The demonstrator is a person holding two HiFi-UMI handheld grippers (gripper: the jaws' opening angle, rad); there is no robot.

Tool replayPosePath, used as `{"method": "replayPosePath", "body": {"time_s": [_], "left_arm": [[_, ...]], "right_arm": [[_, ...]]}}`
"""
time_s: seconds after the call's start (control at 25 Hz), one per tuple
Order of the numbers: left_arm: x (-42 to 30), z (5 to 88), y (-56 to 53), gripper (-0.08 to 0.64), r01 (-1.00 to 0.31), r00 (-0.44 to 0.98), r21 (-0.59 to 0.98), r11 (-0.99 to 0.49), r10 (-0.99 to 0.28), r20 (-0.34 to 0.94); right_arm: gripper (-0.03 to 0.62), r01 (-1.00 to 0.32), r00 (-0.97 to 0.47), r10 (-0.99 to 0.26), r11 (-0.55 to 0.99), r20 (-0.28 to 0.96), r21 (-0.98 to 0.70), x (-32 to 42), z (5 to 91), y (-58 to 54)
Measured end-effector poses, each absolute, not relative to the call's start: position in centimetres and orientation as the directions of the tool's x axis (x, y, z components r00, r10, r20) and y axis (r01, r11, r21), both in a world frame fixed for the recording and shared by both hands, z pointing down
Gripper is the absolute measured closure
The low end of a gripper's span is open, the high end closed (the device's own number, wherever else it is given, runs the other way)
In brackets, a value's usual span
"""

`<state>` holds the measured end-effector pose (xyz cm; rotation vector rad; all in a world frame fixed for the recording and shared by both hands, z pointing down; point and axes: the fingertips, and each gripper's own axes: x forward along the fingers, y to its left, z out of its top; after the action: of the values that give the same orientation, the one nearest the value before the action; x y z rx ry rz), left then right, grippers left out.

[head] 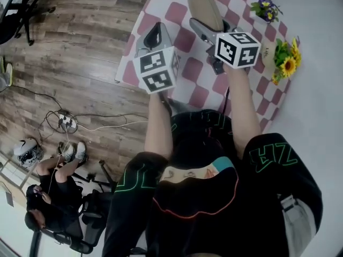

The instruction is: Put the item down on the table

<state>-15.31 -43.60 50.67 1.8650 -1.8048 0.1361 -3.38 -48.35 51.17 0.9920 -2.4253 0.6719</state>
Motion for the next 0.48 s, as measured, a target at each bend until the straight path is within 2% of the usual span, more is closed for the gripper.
{"method": "replayPosePath", "body": {"time_s": [0.28,0.48], "left_arm": [[-14.3,53.1,-45.9,0.551,-0.948,0.098,0.312,0.063,-0.874,0.477],[-15.2,54.0,-46.0,0.551,-0.949,0.080,0.304,0.089,-0.862,0.501]], "right_arm": [[0.304,-0.677,-0.692,-0.383,0.638,0.612,-0.366,-5.2,56.7,-48.2],[0.304,-0.649,-0.718,-0.327,0.633,0.614,-0.422,-6.3,58.2,-47.4]]}}
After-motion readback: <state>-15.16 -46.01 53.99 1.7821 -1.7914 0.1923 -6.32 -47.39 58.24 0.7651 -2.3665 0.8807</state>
